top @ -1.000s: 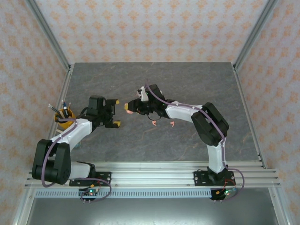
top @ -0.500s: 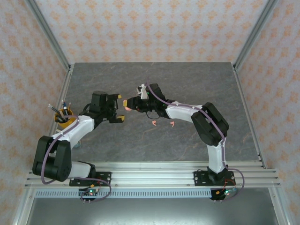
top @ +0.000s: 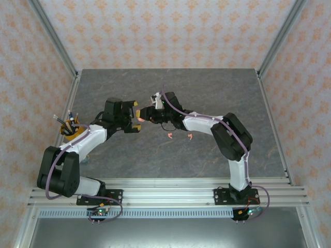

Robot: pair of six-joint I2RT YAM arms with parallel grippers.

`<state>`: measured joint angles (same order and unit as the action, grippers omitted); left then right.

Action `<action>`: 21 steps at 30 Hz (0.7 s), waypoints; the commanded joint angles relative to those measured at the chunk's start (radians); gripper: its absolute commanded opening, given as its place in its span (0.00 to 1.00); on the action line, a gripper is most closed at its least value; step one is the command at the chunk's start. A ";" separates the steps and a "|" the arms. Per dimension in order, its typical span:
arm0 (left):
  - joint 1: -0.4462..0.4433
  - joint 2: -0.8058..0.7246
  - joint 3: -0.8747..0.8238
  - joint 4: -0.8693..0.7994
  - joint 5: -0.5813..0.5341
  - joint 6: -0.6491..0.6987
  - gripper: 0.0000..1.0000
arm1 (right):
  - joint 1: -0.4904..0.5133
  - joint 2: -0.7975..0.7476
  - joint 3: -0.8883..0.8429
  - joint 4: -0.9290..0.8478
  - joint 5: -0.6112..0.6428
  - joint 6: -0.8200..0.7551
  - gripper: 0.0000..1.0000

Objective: Insert wireless bluetooth earbuds into charging case

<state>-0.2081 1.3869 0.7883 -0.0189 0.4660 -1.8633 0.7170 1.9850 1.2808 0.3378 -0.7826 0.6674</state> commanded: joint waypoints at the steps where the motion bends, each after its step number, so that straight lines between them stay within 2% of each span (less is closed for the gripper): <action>1: -0.012 0.008 0.030 0.023 -0.030 -0.023 1.00 | -0.005 0.009 0.000 0.033 0.002 -0.028 0.18; 13: -0.029 0.024 0.034 0.061 -0.033 -0.039 0.99 | -0.005 0.015 0.006 0.020 0.009 -0.043 0.19; 21: -0.029 0.008 -0.006 0.100 -0.053 -0.096 0.99 | -0.005 0.005 0.007 0.013 0.040 -0.099 0.18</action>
<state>-0.2295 1.3998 0.7940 0.0490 0.4511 -1.9232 0.7170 1.9854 1.2808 0.3370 -0.7650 0.6174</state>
